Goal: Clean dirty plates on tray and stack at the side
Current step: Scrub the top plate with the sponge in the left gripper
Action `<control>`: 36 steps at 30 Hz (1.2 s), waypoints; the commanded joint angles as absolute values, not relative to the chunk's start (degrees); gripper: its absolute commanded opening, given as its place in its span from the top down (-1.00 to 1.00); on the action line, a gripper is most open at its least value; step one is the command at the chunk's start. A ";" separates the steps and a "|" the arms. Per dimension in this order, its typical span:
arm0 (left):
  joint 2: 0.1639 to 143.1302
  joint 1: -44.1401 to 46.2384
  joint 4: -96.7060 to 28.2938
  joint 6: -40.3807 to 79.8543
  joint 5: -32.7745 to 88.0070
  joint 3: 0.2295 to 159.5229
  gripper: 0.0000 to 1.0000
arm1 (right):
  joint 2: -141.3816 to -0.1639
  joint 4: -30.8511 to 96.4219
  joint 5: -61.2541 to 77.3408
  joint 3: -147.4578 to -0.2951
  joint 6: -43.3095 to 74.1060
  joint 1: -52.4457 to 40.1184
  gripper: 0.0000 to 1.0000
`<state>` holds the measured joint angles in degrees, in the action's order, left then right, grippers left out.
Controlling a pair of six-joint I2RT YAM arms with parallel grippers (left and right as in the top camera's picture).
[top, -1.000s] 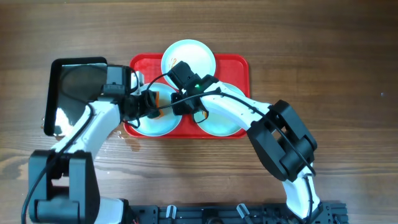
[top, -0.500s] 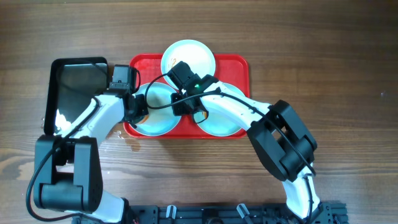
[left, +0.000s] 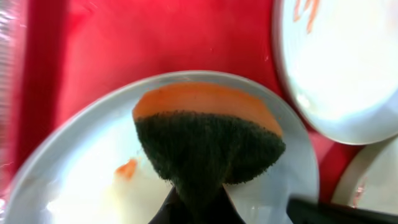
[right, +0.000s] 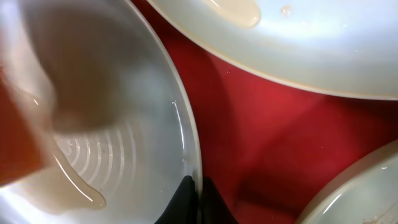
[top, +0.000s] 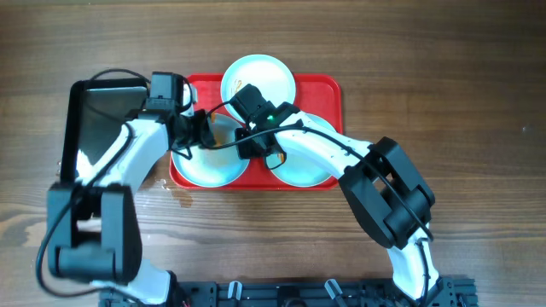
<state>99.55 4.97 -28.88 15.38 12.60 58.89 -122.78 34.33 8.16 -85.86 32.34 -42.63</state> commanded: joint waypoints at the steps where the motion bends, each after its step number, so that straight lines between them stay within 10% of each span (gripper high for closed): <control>1: 105.10 4.78 -27.35 15.92 19.53 59.11 0.92 | -123.63 35.64 10.37 -85.12 31.57 -43.31 0.91; 15: 106.80 4.62 -41.19 15.92 -26.13 61.19 0.92 | -123.63 35.62 10.33 -85.12 31.59 -43.16 0.91; 36: 76.31 4.49 -50.09 24.47 -11.73 68.60 0.92 | -110.24 37.87 0.05 -87.55 25.61 -43.16 0.91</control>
<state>77.52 4.75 -48.73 22.20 -14.11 67.90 -117.99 36.64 8.40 -86.00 30.35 -42.83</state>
